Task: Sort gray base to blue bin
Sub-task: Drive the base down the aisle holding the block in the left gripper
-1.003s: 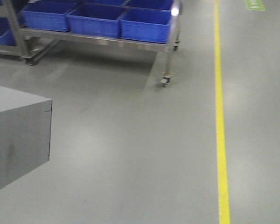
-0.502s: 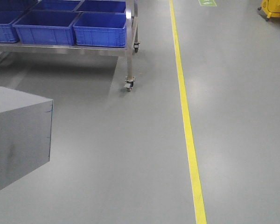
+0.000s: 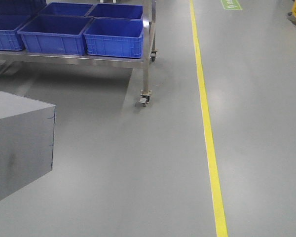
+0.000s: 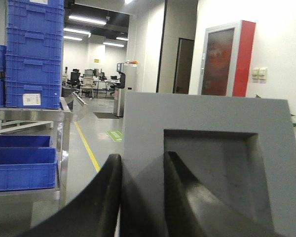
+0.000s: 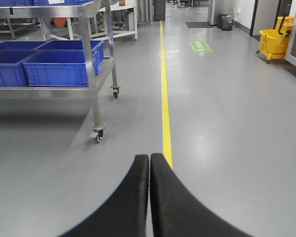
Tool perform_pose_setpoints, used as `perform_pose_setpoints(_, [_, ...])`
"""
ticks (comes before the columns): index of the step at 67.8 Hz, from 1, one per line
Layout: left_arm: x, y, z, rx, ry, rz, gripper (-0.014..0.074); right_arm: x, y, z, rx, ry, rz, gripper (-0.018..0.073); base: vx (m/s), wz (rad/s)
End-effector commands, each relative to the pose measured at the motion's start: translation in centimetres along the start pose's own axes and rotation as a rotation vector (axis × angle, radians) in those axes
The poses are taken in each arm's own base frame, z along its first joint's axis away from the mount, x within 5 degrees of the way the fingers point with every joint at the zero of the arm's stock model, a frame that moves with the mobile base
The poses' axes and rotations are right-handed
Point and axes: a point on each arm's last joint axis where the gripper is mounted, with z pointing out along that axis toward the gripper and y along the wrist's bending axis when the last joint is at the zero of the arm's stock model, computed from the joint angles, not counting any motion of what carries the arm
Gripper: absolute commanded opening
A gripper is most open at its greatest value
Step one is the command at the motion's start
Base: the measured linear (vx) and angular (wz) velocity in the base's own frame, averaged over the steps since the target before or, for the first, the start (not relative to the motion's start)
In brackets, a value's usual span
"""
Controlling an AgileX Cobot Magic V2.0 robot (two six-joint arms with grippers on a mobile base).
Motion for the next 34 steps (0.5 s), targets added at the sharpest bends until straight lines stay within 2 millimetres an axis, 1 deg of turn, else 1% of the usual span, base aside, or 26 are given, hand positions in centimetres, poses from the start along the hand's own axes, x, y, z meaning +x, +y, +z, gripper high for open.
perform_pose_setpoints(1, [-1.96, -0.19, 0.07, 0.007, -0.130, -0.019, -0.0008, -0.53, -0.04, 0.13, 0.006, -0.054, -0.019, -0.0005, 0.34, 0.15])
perform_pose_setpoints(34, [-1.96, -0.19, 0.07, 0.007, -0.130, -0.019, -0.0008, -0.53, -0.04, 0.13, 0.006, -0.054, -0.019, -0.0005, 0.35, 0.11])
